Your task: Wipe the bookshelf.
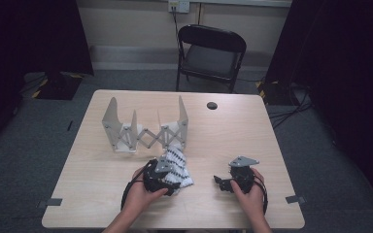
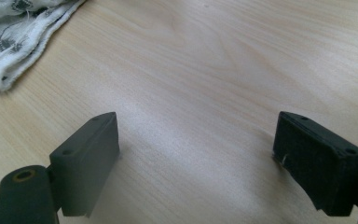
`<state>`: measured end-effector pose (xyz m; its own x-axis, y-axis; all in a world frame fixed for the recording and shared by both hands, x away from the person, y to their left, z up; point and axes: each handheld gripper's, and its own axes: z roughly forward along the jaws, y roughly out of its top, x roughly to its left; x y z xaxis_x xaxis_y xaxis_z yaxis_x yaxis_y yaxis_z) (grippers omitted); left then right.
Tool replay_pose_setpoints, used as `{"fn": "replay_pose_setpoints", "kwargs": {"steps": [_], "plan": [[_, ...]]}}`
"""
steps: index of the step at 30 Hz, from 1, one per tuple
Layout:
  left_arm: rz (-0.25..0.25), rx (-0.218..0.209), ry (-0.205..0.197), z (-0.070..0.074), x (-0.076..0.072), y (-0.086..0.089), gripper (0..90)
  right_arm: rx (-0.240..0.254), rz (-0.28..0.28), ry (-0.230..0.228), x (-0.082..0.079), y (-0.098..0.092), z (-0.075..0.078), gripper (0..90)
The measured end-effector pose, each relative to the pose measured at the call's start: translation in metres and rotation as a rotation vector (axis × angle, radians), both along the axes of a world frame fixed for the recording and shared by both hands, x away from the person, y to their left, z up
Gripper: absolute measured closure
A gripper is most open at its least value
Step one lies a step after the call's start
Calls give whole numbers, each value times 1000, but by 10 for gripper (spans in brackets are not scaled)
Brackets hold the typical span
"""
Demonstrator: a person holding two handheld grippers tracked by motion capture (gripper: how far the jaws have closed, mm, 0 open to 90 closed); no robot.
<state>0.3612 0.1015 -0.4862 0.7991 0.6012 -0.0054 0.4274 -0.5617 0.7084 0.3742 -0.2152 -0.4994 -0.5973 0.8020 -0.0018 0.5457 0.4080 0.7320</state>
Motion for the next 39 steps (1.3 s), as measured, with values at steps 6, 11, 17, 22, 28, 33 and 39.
{"fn": "replay_pose_setpoints", "kwargs": {"steps": [6, 11, 17, 22, 28, 33, 39], "plan": [[52, 60, 6, 5, -6, 34, 297, 0, 1, -1, 0, 0, 0, 137], [84, 25, 16, 11, -8, 50, 303, -1, 0, 0, 0, 0, 0, 137], [78, -72, 17, 18, 1, 38, 305, 0, 0, 0, 0, 0, 0, 137], [60, -72, 16, 12, 8, 19, 309, 0, 2, -1, 0, 0, 0, 137], [89, 26, 2, -1, 11, 12, 350, 0, 2, -1, 0, 0, 0, 137], [107, 14, 4, -2, 10, 17, 430, 0, 0, 0, 0, 0, 0, 137], [83, 52, 34, 4, 10, 22, 642, 0, 1, 0, 0, 0, 0, 136]]}}
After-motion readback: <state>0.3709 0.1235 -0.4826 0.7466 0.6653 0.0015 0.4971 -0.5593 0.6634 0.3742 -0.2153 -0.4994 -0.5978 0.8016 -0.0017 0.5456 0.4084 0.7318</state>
